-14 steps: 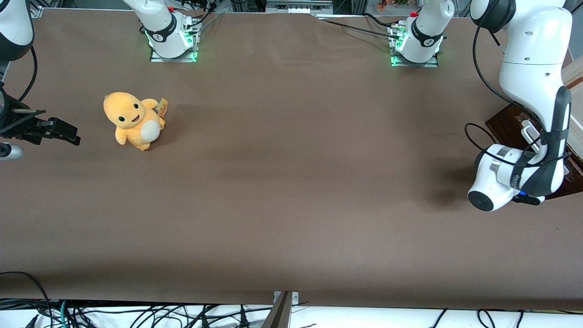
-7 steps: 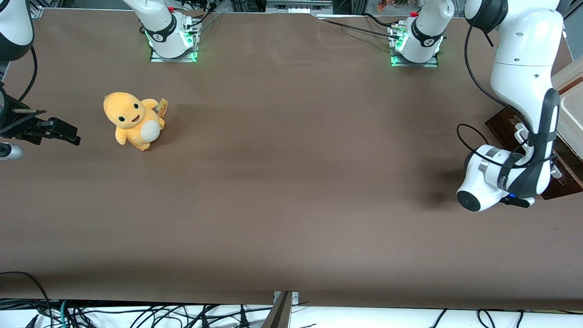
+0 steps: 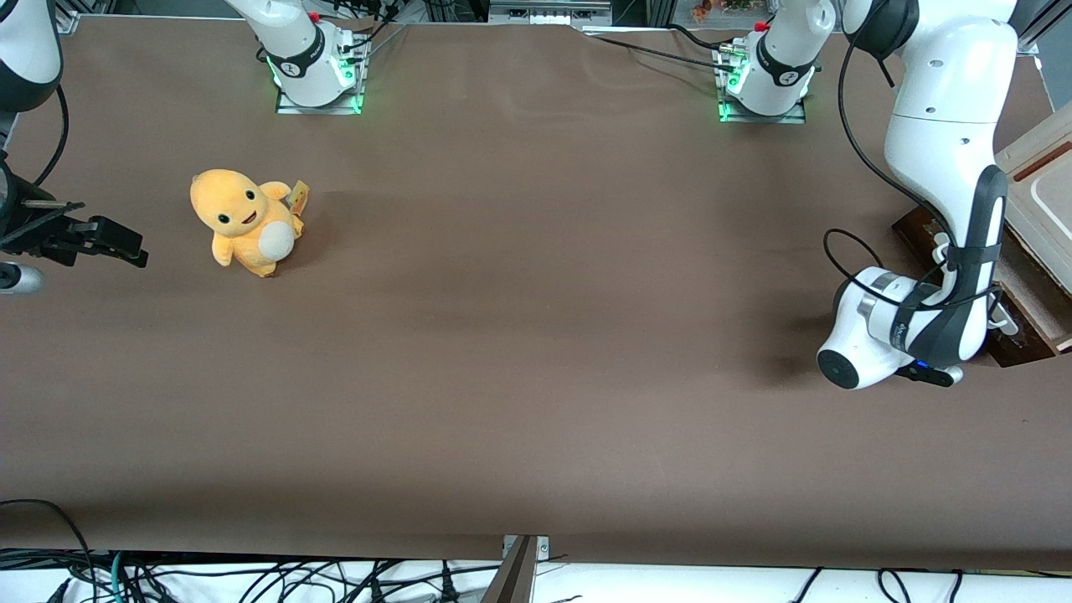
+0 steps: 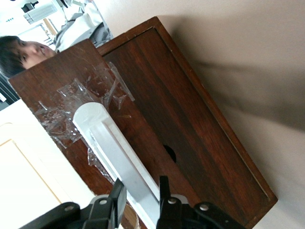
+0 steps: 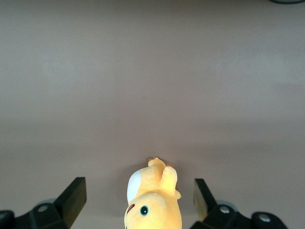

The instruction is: Open lower drawer with left arm only

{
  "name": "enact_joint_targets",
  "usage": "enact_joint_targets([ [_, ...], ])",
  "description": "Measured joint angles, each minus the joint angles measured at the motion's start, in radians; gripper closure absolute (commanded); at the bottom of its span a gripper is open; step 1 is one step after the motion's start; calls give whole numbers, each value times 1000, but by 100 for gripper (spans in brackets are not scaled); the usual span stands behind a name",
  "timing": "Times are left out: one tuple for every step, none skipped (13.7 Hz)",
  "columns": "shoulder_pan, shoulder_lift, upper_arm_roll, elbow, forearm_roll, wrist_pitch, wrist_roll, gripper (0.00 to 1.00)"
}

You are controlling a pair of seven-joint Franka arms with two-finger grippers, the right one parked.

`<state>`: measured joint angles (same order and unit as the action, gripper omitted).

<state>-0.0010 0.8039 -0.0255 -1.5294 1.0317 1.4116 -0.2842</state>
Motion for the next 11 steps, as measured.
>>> enact_joint_targets([
  [-8,0,-1,2,-6,-3,0,70],
  [-18,0,-1,4,-13,-5,0,70],
  [-27,0,-1,6,-17,-7,0,68],
  [-35,0,-1,6,-20,-10,0,54],
  [-40,0,-1,7,-21,-12,1,1],
  [-42,0,-5,7,-31,-17,14,0],
  [-46,0,-10,7,-36,-24,20,0],
  [-51,0,-13,10,-36,-31,24,0],
  [-55,0,-14,16,-37,-38,26,0],
  [-58,0,-15,33,-39,-44,27,0],
  [-59,-1,-16,59,-56,-56,30,0],
])
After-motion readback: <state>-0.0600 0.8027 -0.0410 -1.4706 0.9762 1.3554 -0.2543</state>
